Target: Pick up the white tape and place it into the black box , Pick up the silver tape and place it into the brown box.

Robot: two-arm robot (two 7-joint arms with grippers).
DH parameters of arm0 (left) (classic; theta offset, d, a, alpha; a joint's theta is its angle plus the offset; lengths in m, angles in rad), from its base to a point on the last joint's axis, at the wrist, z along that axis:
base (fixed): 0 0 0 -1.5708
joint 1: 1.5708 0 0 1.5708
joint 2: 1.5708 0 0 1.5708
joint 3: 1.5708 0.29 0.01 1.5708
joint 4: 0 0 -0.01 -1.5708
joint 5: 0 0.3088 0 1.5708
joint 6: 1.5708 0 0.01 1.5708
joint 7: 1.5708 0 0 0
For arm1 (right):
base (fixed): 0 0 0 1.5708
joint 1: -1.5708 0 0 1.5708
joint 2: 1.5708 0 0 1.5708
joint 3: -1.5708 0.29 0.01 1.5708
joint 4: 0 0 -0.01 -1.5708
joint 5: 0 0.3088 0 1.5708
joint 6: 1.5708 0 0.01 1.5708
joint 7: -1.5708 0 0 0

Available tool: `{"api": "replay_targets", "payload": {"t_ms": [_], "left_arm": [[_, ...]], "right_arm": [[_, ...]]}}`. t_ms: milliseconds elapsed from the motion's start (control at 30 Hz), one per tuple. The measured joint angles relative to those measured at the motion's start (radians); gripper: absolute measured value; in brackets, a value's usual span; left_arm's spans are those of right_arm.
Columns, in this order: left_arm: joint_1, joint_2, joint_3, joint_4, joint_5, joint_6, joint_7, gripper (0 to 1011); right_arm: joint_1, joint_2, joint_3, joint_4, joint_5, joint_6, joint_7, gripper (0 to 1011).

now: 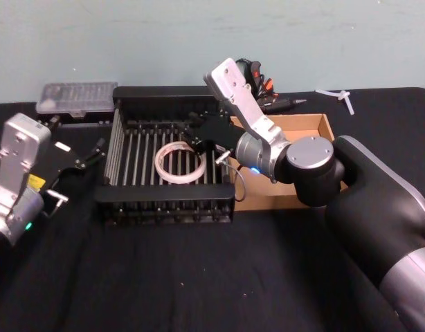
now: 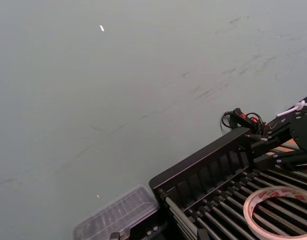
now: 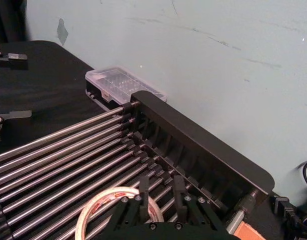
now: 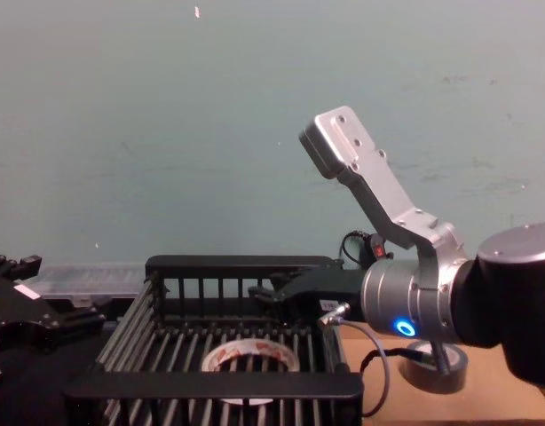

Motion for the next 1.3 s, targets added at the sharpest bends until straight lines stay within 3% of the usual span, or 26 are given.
{"api": "replay_targets", "payload": {"t_ms": [767,1133,1300], "left_arm": [[0.0,0.0,0.0,0.0,0.0,0.0,0.0,1001],[0.0,0.0,0.0,0.0,0.0,0.0,0.0,1001],[0.0,0.0,0.0,0.0,0.0,0.0,0.0,1001]], "right_arm": [[0.0,0.0,0.0,-0.001,0.002,0.001,0.001,998],[-0.005,0.001,0.008,-0.009,0.005,0.002,0.007,1002],[-0.024,0.013,0.027,-0.061,0.016,0.011,0.014,1002]]}}
